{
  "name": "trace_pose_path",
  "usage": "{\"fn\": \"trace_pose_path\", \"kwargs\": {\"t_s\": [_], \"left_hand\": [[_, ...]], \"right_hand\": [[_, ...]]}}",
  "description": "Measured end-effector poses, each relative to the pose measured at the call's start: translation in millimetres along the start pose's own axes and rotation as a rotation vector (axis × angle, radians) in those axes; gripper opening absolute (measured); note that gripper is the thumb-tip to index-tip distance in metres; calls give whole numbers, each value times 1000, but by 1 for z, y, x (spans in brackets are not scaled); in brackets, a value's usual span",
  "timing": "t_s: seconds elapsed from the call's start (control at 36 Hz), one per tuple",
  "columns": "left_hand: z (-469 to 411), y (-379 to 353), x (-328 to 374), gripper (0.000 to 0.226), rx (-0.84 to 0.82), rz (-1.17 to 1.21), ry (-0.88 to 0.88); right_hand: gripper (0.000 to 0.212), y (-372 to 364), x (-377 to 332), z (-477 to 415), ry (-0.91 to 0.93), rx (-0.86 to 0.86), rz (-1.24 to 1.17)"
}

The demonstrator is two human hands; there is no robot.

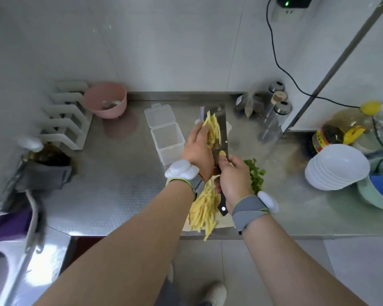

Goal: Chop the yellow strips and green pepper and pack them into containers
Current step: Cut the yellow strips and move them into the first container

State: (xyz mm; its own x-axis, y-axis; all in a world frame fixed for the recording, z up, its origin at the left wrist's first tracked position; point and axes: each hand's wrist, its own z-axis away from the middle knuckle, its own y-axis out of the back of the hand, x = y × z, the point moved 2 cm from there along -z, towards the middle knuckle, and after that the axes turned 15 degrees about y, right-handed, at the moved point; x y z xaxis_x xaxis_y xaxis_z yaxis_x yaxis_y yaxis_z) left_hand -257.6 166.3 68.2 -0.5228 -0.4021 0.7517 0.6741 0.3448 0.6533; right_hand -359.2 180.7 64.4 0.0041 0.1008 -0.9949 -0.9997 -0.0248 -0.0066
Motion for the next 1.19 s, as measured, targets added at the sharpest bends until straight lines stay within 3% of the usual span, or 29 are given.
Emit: {"fn": "trace_pose_path", "kwargs": {"t_s": [0.19, 0.44, 1.19], "left_hand": [[-50, 48, -27, 59, 85, 38, 46], [-93, 53, -59, 63, 99, 157, 72], [-108, 38, -95, 62, 0, 221, 170]], "right_hand": [[21, -70, -3, -29, 46, -104, 24], [22, -120, 30, -56, 153, -64, 169], [3, -127, 72, -59, 435, 15, 490]]}}
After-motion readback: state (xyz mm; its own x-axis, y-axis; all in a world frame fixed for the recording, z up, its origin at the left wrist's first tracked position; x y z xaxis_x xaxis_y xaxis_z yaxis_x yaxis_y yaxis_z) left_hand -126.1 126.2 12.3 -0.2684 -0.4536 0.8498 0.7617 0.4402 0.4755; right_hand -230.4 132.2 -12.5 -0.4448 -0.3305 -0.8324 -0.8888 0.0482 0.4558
